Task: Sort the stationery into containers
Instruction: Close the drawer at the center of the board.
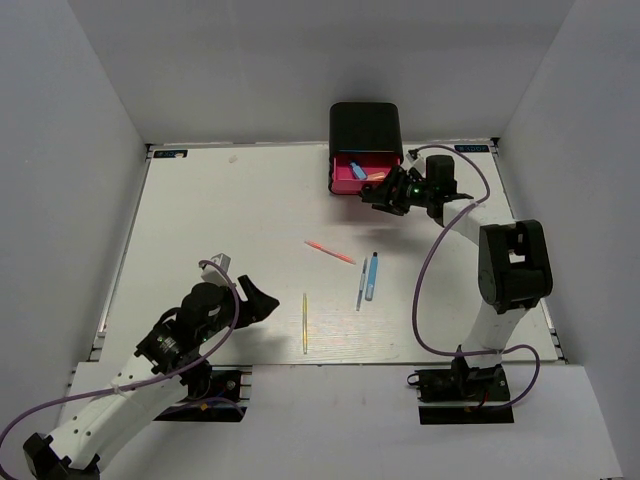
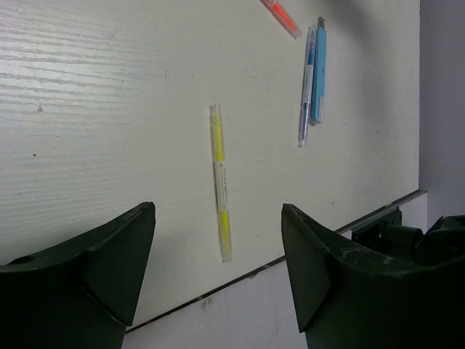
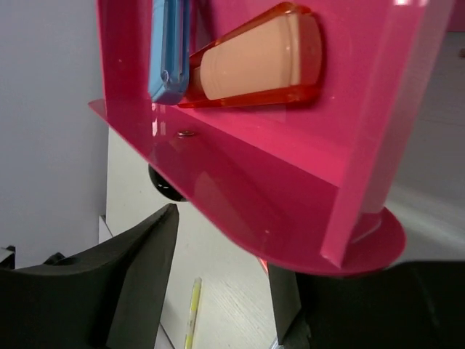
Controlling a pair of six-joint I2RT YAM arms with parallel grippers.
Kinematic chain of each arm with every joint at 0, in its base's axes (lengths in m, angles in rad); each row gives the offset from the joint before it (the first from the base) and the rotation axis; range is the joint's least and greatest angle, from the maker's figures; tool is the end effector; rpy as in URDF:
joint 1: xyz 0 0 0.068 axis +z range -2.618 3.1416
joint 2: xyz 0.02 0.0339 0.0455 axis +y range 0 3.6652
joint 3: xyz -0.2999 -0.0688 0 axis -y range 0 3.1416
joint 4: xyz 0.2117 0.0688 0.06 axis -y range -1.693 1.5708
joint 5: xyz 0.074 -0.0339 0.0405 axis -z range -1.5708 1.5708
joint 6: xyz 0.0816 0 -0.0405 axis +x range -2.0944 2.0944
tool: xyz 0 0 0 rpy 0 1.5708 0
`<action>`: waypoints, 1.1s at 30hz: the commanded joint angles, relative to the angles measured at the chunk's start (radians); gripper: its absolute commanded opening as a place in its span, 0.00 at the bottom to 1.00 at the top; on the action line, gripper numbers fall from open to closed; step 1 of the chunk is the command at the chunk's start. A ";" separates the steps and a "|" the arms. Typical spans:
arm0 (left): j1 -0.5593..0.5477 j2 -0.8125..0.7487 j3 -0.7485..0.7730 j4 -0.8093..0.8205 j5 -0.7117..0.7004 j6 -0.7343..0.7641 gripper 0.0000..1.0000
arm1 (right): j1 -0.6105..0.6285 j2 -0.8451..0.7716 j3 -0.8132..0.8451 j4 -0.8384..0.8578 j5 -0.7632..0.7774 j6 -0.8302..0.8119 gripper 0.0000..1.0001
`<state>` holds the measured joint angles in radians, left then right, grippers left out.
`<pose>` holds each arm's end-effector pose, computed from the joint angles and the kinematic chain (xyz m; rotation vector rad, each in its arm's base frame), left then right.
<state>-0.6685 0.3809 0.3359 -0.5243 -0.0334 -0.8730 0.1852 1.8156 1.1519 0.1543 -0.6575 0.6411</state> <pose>0.0698 -0.0517 0.1916 -0.2520 2.2530 -0.8372 0.4011 0.1259 0.2537 0.0662 2.1796 1.1718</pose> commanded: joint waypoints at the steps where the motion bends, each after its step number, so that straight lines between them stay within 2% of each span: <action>1: 0.001 -0.011 0.035 -0.005 -0.003 0.002 0.80 | 0.011 0.008 0.040 0.103 0.030 0.022 0.55; 8: 0.001 -0.011 0.026 -0.005 -0.003 -0.007 0.80 | 0.017 -0.012 -0.003 0.238 0.036 0.066 0.47; 18: 0.001 -0.011 0.026 -0.005 -0.013 -0.007 0.80 | 0.022 0.022 0.071 0.249 0.101 0.046 0.45; 20: 0.001 -0.011 0.026 -0.005 -0.013 -0.007 0.80 | 0.022 0.037 0.083 0.264 0.113 0.048 0.45; 24: 0.001 -0.011 0.026 -0.005 -0.013 -0.007 0.80 | 0.023 0.036 0.059 0.346 0.145 0.071 0.37; 33: 0.001 -0.002 0.026 -0.005 -0.013 -0.007 0.80 | 0.026 0.043 0.046 0.429 0.222 0.075 0.36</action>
<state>-0.6685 0.3779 0.3359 -0.5247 -0.0376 -0.8780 0.2119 1.8618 1.1744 0.4297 -0.4816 0.7055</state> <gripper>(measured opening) 0.799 0.376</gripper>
